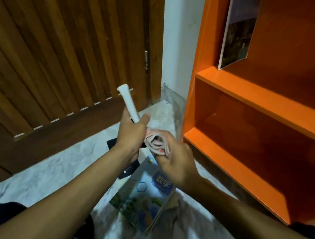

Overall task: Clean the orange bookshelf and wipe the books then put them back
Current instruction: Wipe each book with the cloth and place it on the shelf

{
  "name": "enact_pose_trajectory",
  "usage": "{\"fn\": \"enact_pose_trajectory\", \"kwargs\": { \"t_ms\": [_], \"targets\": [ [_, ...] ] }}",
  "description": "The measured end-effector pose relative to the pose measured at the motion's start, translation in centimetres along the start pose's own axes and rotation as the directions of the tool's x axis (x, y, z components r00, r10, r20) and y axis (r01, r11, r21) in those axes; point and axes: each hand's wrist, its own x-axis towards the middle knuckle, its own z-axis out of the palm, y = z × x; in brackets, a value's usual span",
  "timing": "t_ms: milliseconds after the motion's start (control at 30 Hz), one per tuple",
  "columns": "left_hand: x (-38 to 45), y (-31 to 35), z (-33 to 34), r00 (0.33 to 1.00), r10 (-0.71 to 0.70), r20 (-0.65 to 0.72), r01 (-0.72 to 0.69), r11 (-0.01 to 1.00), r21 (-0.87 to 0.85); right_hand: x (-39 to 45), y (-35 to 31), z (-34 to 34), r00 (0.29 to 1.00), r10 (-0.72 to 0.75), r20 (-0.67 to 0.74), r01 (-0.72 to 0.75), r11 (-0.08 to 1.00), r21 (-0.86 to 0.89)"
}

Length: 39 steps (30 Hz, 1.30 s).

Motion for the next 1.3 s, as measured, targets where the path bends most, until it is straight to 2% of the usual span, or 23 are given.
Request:
{"fn": "enact_pose_trajectory", "kwargs": {
  "t_ms": [67,133,200,267,333,400,433,500,600,733,800,967,1067,1133,1200,1300],
  "targets": [
    [0.1,-0.6,-0.7,0.991,0.042,-0.130,-0.034,0.998,0.060,-0.5,0.0,0.5,0.990,-0.132,0.039,0.135,0.986,-0.097],
    [0.0,-0.8,-1.4,0.983,0.055,-0.176,-0.053,0.998,0.017,-0.4,0.2,0.6,0.982,-0.165,0.088,0.173,0.981,-0.090],
    [0.1,-0.6,-2.0,0.978,0.071,-0.195,-0.082,0.995,-0.052,0.2,0.7,0.2,0.986,-0.134,0.103,0.139,0.989,-0.041],
    [0.5,-0.4,-2.6,0.977,0.075,-0.200,-0.096,0.991,-0.098,1.4,1.6,-0.6,1.000,-0.004,0.011,0.003,0.996,0.092],
    [0.6,0.1,-3.0,0.984,0.089,-0.152,-0.106,0.989,-0.106,3.1,2.4,-2.0,0.965,0.187,-0.184,-0.133,0.953,0.271],
    [0.4,0.8,-3.2,0.993,0.100,-0.058,-0.104,0.991,-0.082,4.2,2.6,-4.1,0.869,0.353,-0.346,-0.189,0.884,0.428],
    [0.3,1.2,-3.3,0.995,0.098,0.009,-0.097,0.993,-0.067,4.6,2.3,-5.2,0.834,0.383,-0.398,-0.187,0.873,0.450],
    [0.0,1.7,-3.3,0.980,0.064,0.190,-0.056,0.997,-0.044,5.0,1.7,-7.1,0.844,0.320,-0.430,-0.127,0.899,0.420],
    [-0.8,2.0,-2.6,0.919,0.005,0.393,0.010,0.999,-0.036,5.4,2.0,-7.7,0.921,0.188,-0.340,-0.037,0.914,0.405],
    [-1.3,2.7,-2.0,0.903,0.056,0.426,0.004,0.990,-0.139,4.4,3.9,-5.9,0.970,0.071,-0.232,-0.040,0.990,0.136],
    [-0.9,3.1,-2.3,0.927,0.074,0.366,-0.001,0.981,-0.196,3.2,3.7,-4.8,0.979,0.028,-0.201,-0.003,0.993,0.121],
    [0.9,3.4,-4.5,0.997,-0.012,0.081,0.035,0.956,-0.292,-0.4,2.5,-2.0,0.996,-0.034,0.087,0.038,0.998,-0.041],
    [1.3,3.5,-5.6,0.999,-0.018,-0.038,0.008,0.967,-0.254,-1.8,2.0,-1.5,0.958,-0.130,0.255,0.139,0.990,-0.018],
    [1.3,3.5,-6.0,0.997,0.027,-0.078,-0.040,0.983,-0.178,-2.4,2.1,-1.2,0.929,-0.111,0.353,0.129,0.991,-0.030],
    [1.2,3.5,-6.2,0.995,0.072,-0.075,-0.079,0.992,-0.099,-2.2,2.2,-1.3,0.938,-0.035,0.345,0.036,0.999,0.005],
    [0.4,3.1,-5.8,0.996,0.090,0.007,-0.090,0.996,-0.018,-0.4,2.0,-2.3,0.986,0.095,0.134,-0.123,0.967,0.222]
  ]
}}
